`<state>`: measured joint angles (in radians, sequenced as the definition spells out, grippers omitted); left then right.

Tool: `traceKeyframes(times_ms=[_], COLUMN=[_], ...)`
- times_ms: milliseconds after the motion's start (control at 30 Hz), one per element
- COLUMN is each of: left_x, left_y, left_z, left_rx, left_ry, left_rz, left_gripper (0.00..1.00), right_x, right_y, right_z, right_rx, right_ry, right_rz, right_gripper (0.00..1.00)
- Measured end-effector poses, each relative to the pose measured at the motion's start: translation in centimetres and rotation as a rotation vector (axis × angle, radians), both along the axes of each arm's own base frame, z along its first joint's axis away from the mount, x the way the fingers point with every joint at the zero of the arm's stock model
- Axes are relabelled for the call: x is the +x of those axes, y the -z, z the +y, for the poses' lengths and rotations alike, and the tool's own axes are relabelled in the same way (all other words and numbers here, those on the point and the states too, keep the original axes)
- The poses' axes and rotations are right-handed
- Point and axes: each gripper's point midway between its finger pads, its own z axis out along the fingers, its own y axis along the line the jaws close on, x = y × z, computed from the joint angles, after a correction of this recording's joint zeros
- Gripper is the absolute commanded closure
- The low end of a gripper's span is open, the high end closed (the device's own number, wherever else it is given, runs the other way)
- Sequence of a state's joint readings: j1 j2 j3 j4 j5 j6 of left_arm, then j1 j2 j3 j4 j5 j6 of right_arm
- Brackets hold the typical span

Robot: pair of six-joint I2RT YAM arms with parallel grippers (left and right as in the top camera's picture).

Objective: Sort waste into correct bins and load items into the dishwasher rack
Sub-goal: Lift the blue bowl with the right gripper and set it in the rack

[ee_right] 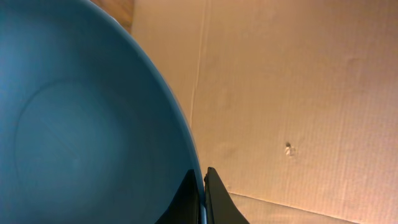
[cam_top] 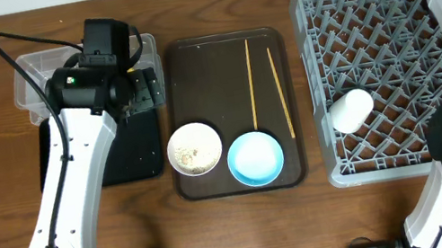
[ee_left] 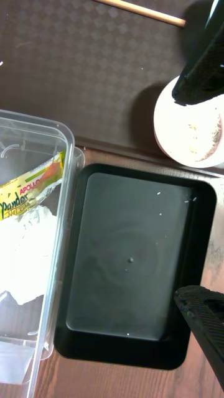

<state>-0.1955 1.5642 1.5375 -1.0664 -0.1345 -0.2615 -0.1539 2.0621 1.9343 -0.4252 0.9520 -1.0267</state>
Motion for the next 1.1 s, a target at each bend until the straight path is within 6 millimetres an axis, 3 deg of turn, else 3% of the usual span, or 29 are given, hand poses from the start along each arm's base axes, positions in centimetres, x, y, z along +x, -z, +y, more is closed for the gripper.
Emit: traceKeyframes(times_ms=[633, 833, 867, 1033, 1100], left_x=[0.0, 0.0, 0.0, 0.0, 0.0], left_y=[0.0, 0.0, 0.0, 0.0, 0.0], left_z=[0.0, 0.0, 0.0, 0.0, 0.0], left_rx=[0.0, 0.0, 0.0, 0.0, 0.0], left_ry=[0.0, 0.0, 0.0, 0.0, 0.0], left_rz=[0.0, 0.0, 0.0, 0.0, 0.0], left_gripper=[0.05, 0.05, 0.05, 0.04, 0.05], right_x=[-1.0, -1.3, -1.2, -0.3, 0.2], right_y=[2.3, 2.8, 2.8, 3.8, 4.5], right_z=[0.1, 0.5, 0.6, 1.5, 2.1], right_rx=[0.056, 0.096, 0.108, 0.187, 0.23], right_ry=[0.031, 0.03, 0.024, -0.033, -0.069], right_rz=[0.035, 0.028, 0.02, -0.003, -0.004], right_gripper=[0.99, 0.9, 0.88, 0.46, 0.34])
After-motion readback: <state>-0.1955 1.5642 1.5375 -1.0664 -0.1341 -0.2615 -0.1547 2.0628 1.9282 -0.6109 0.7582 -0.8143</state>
